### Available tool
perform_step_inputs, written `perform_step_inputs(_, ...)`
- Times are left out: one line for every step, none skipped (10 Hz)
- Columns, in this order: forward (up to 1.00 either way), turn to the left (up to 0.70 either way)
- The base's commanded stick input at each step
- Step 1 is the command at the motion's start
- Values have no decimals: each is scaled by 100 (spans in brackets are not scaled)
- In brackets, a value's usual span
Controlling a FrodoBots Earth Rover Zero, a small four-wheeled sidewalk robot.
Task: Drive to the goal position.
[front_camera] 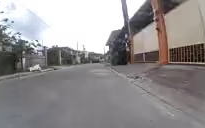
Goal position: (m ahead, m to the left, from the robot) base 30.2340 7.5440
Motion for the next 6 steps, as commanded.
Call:
perform_step_inputs(100,6)
perform_step_inputs(100,6)
perform_step_inputs(100,-15)
perform_step_inputs(100,-34)
perform_step_inputs(100,-26)
perform_step_inputs(100,-4)
